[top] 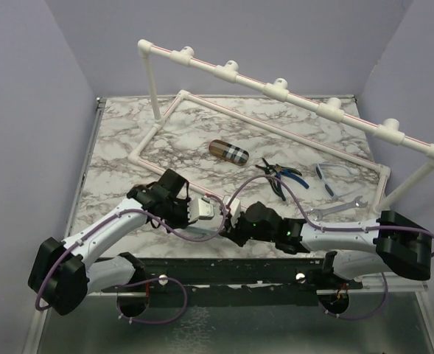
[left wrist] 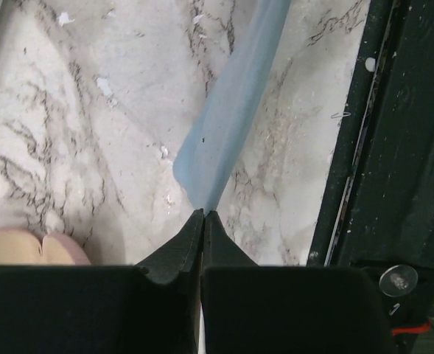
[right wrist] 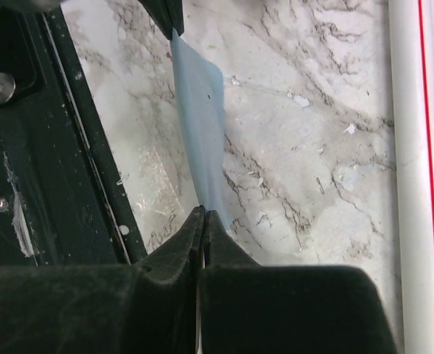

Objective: Organize the sunglasses
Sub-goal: Pick up the glasses cleaning cloth from the center of the board, then place the glasses cleaning cloth in the sunglasses case.

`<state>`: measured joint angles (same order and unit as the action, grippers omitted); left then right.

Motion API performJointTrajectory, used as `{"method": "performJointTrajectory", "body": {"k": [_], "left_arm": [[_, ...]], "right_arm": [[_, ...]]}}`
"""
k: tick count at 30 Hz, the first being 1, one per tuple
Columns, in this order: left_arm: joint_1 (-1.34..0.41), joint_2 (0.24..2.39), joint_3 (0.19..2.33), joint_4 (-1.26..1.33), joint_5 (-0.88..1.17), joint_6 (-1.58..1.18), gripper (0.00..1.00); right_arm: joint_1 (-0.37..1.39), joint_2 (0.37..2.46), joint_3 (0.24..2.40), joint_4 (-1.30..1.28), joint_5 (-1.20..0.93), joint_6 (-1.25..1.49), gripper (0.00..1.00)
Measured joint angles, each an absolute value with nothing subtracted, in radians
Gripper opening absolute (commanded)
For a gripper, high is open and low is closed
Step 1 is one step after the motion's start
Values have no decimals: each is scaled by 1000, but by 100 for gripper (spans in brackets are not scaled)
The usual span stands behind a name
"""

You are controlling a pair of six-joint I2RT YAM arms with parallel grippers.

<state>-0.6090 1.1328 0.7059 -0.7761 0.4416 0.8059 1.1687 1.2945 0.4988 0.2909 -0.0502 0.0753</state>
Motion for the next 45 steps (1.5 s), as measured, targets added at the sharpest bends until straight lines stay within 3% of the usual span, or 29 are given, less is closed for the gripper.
{"method": "performJointTrajectory", "body": {"k": [10,27,45], "left_arm": [[-608,1103,829,-900,282,711,0],[-391,1054,910,-892,-179,725,0],[-175,1125,819,-685,-179,934,0]], "right_arm": [[1091,1351,652,258,-120,49,0],[1001,1790,1164,223,-289,-37,0],[980,2038,1369,247,-325,-92,0]]}}
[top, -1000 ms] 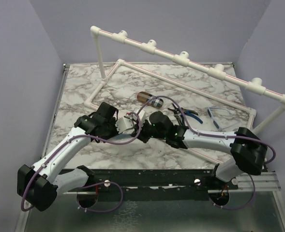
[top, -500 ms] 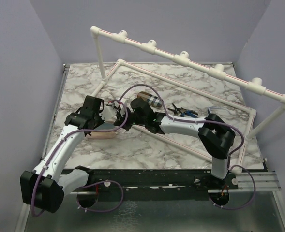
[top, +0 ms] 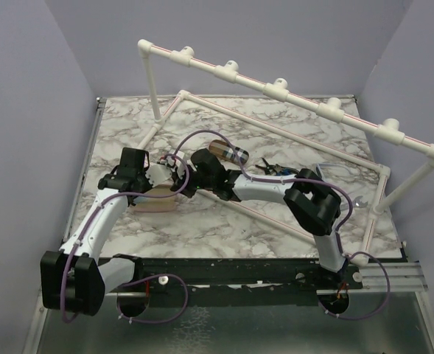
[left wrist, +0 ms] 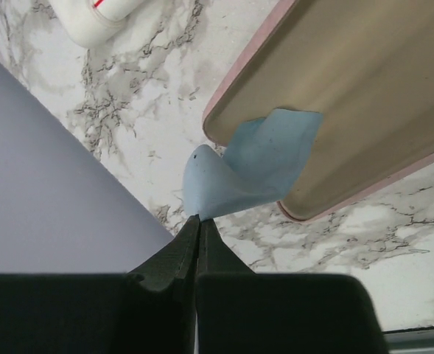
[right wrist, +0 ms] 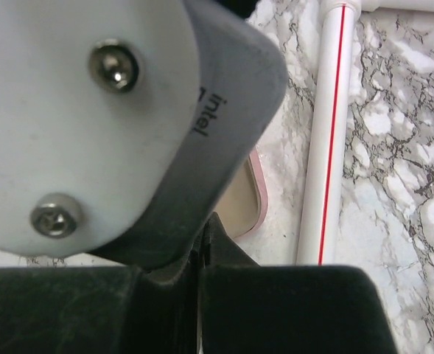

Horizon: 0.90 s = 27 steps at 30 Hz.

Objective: Organize the sunglasses
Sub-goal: Place the glasses cleaning cloth in the sunglasses case.

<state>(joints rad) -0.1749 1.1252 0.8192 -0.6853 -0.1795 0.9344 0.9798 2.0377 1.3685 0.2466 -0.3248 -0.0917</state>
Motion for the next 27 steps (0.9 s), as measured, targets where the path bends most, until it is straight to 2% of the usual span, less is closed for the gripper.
{"method": "performJointTrajectory", "body": {"k": [5,14,21,25,27], "left_arm": [[-165,1137,828,-724,-127,937,0],[-185,1166,1036,-929,-56,982,0],[-242,1168,1134,-987,38,900,0],[-278,1169,1180,-990,61,832,0],[-303,1169,1193,-989,60,799,0]], "right_arm": [[978,2042,1368,245,-335,-104,0],[970,1955,1251,445,-409,-134,3],[999,1881,1061,694,-446,-160,18],[1000,1872,964,832,-464,-156,34],[999,1872,915,890,-466,-150,39]]}}
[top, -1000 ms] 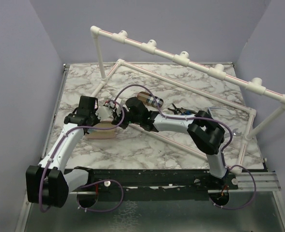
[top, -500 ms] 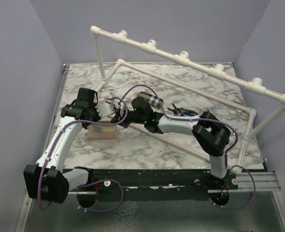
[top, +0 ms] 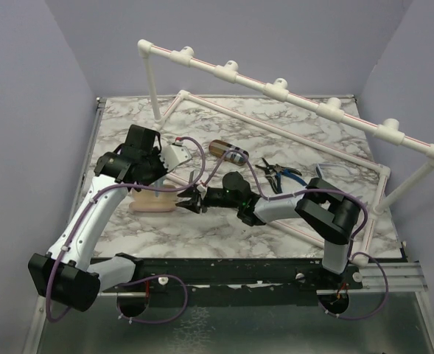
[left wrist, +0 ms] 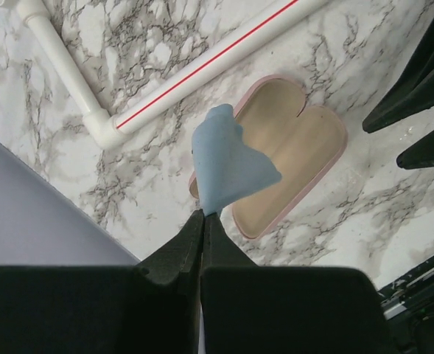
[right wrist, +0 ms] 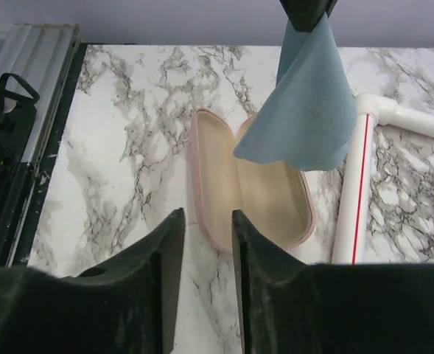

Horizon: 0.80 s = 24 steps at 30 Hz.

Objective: Organize the sunglasses
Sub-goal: Place the glasses cleaning cloth in the sunglasses case.

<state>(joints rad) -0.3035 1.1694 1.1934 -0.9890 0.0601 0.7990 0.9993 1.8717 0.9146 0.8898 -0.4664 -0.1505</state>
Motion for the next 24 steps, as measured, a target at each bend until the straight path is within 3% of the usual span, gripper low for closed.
{"method": "performJointTrajectory", "body": {"k": [5,11,24], "left_arm": [[-363,1177,1200,-988,31,686,0],[-368,1184,1200,-955,-38,527,0],[-368,1184,1200,-925,-65,411,0]], "right_arm": [[999,1872,854,1023,-430,-104,49],[1019,1905,811,1239,-313,-42,51],[1061,2028,881,1306,-193,33,63]]}}
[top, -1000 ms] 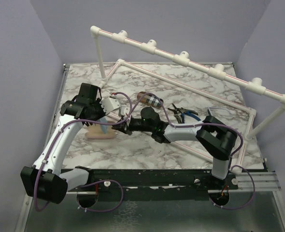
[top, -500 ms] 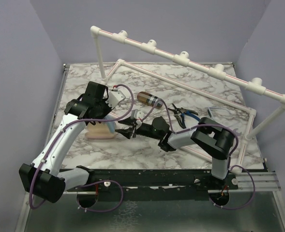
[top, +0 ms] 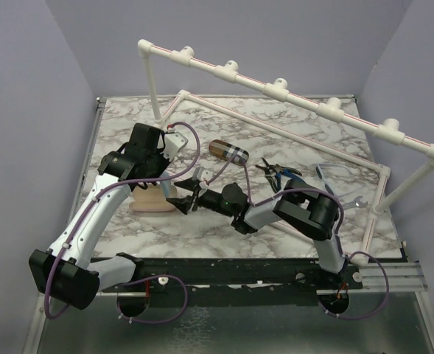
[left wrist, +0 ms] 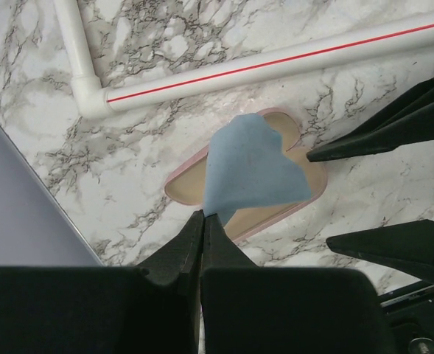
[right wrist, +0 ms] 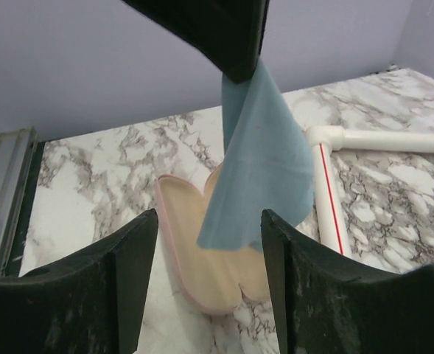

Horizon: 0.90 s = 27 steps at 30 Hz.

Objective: Organize the sunglasses
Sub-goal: Place the glasses cleaning cloth in the sunglasses case.

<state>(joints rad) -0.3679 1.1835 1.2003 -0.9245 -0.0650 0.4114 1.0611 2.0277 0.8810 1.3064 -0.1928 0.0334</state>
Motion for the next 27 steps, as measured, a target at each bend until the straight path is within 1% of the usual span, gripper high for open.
{"method": "performJointTrajectory", "body": {"k": [5,11,16,21,25,27], "left_arm": [[-368,1184,1201,-921,-73,404,0],[-368,1184,1213,-920,-72,389,0],[-368,1184,1214,-919,-71,385,0],[-368,1184,1214,-919,-71,385,0],[-368,1184,1214,-918,-71,385,0],[-368,1184,1214,-919,-70,385,0]], "right_arm": [[1064,2078,943,1306,-161,60,63],[1094,2146,989,1298,-93,79,60],[1104,2168,1026,1280,-50,78,59],[1106,2170,1050,1280,-2,78,52],[1106,2181,1052,1276,31,79,41],[1105,2190,1056,1262,45,78,40]]}}
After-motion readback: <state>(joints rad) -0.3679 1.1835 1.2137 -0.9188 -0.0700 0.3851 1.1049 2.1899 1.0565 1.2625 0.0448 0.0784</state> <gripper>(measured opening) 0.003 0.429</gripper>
